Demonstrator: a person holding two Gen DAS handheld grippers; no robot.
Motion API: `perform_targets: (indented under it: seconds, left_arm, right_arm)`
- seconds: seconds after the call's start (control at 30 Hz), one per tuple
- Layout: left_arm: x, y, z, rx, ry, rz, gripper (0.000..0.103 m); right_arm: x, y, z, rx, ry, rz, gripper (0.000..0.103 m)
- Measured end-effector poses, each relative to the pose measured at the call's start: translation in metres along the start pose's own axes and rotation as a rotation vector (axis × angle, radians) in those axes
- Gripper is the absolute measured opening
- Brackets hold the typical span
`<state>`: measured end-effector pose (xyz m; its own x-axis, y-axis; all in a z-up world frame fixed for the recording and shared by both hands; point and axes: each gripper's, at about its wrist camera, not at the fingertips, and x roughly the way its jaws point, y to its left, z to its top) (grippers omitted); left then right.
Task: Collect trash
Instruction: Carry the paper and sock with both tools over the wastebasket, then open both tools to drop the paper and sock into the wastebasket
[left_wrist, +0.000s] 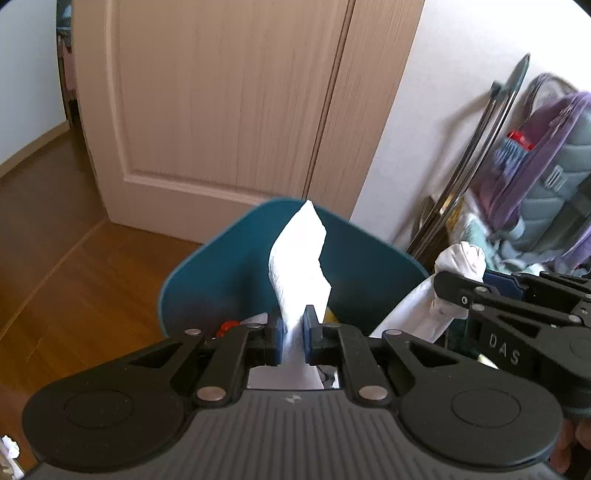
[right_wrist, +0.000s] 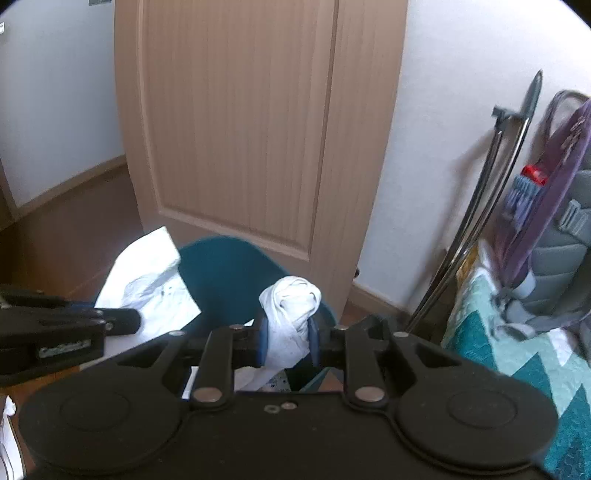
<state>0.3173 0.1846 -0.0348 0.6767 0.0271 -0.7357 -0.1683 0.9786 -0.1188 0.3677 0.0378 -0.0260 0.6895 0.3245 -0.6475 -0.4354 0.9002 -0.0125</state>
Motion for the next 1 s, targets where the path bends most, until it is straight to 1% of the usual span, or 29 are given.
perform_targets:
  seconds: [0.13, 0.23, 0.27, 0.4, 0.5, 0.57, 0.6, 0.67, 0.73, 0.77, 0.8, 0.83, 1.0]
  left_arm:
    - [0.029, 0.000, -0.005, 0.003, 0.054, 0.005, 0.010]
    - [0.044, 0.000, -0.011, 0.016, 0.087, 0.022, 0.010]
    - [0.048, 0.000, -0.013, 0.014, 0.096, 0.024, 0.010]
    - [0.060, 0.002, -0.020, 0.015, 0.125, 0.032, 0.010]
    - [0.067, 0.002, -0.023, 0.011, 0.153, 0.049, 0.011]
    - [0.068, 0.001, -0.024, 0.010, 0.150, 0.050, 0.013]
    - [0.067, 0.001, -0.023, 0.007, 0.157, 0.041, 0.015]
    - [0.065, -0.001, -0.023, 0.002, 0.160, 0.037, 0.025]
    - [0.062, -0.003, -0.023, 0.003, 0.153, 0.039, 0.043]
    - [0.058, -0.004, -0.023, 0.006, 0.144, 0.040, 0.049]
    - [0.054, -0.005, -0.022, 0.008, 0.136, 0.039, 0.060]
    - [0.050, -0.006, -0.022, 0.010, 0.125, 0.040, 0.065]
    - [0.021, -0.012, -0.021, 0.018, 0.095, 0.034, 0.065]
  right_arm:
    - [0.020, 0.000, -0.010, -0.013, 0.048, 0.019, 0.026]
    - [0.033, 0.001, -0.017, -0.018, 0.094, 0.035, 0.027]
    - [0.035, 0.002, -0.018, -0.020, 0.106, 0.041, 0.027]
    - [0.043, 0.005, -0.026, -0.032, 0.141, 0.062, 0.035]
    - [0.045, 0.008, -0.030, -0.047, 0.153, 0.079, 0.037]
    - [0.040, 0.013, -0.031, -0.060, 0.156, 0.094, 0.038]
    - [0.038, 0.015, -0.031, -0.067, 0.152, 0.094, 0.038]
    - [0.033, 0.017, -0.031, -0.076, 0.150, 0.098, 0.039]
    - [0.025, 0.016, -0.031, -0.084, 0.141, 0.100, 0.040]
    - [0.020, 0.016, -0.031, -0.086, 0.134, 0.099, 0.040]
    - [0.015, 0.015, -0.030, -0.085, 0.127, 0.101, 0.041]
    - [0.010, 0.014, -0.030, -0.083, 0.121, 0.103, 0.042]
    - [-0.020, 0.000, -0.029, -0.056, 0.086, 0.118, 0.049]
